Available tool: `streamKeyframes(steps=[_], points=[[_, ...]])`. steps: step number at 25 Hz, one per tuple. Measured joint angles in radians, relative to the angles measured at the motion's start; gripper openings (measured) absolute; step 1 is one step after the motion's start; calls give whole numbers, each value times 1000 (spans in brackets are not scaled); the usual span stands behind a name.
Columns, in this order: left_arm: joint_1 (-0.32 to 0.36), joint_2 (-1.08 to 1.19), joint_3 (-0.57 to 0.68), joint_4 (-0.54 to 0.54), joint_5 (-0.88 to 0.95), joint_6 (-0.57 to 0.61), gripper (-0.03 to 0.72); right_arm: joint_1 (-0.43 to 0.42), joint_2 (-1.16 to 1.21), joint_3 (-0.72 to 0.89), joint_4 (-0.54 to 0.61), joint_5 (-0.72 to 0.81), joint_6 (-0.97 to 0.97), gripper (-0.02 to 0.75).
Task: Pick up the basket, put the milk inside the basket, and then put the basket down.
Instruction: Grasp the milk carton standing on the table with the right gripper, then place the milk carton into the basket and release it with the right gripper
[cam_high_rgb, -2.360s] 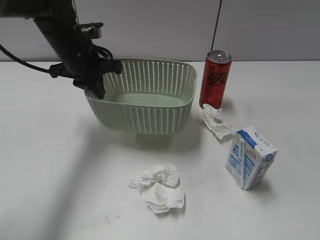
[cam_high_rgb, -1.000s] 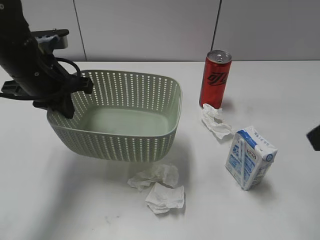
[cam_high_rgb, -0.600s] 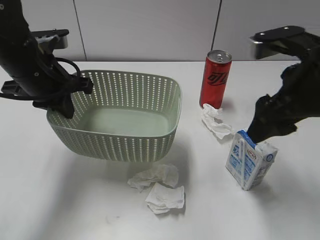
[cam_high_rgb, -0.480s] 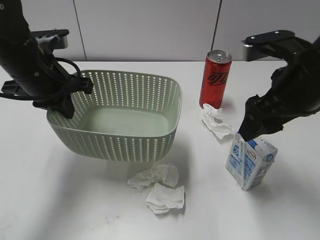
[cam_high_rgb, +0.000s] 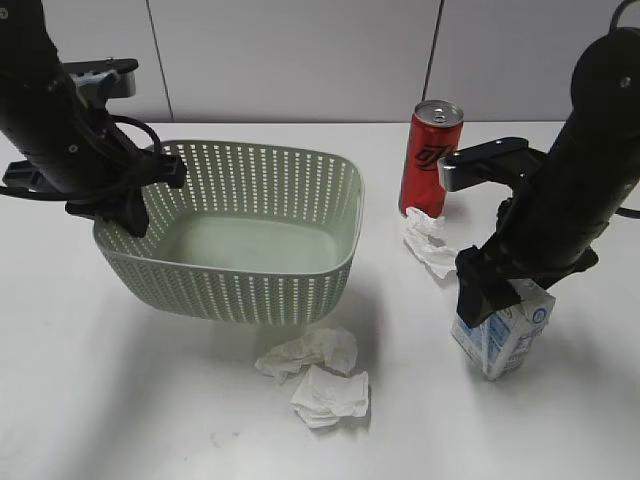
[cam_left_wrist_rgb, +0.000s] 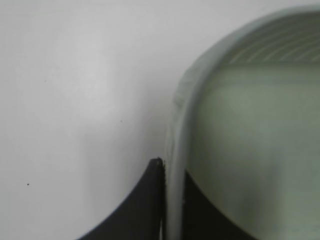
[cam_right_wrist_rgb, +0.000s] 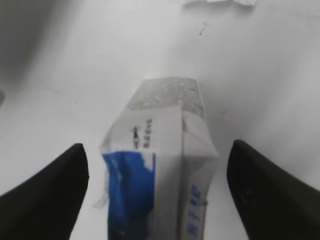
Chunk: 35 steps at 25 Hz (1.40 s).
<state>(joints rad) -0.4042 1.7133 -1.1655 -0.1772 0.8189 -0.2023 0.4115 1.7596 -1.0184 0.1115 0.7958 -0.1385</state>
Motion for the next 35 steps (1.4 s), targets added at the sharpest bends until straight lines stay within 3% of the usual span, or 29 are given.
streamKeyframes(steps=[8, 13, 21, 27, 35], points=[[0, 0, 0, 0, 0, 0, 7, 0, 46, 0, 3, -6, 51, 475], [0, 0, 0, -1, 0, 0, 7, 0, 46, 0, 2, -1, 71, 316], [0, 0, 0, -1, 0, 0, 7, 0, 32, -1, 3, 24, 123, 316], [0, 0, 0, 0, 7, 0, 7, 0, -132, -11, -28, 100, 130, 312], [0, 0, 0, 7, 2, 0, 7, 1, -299, -239, -49, 354, 101, 312]])
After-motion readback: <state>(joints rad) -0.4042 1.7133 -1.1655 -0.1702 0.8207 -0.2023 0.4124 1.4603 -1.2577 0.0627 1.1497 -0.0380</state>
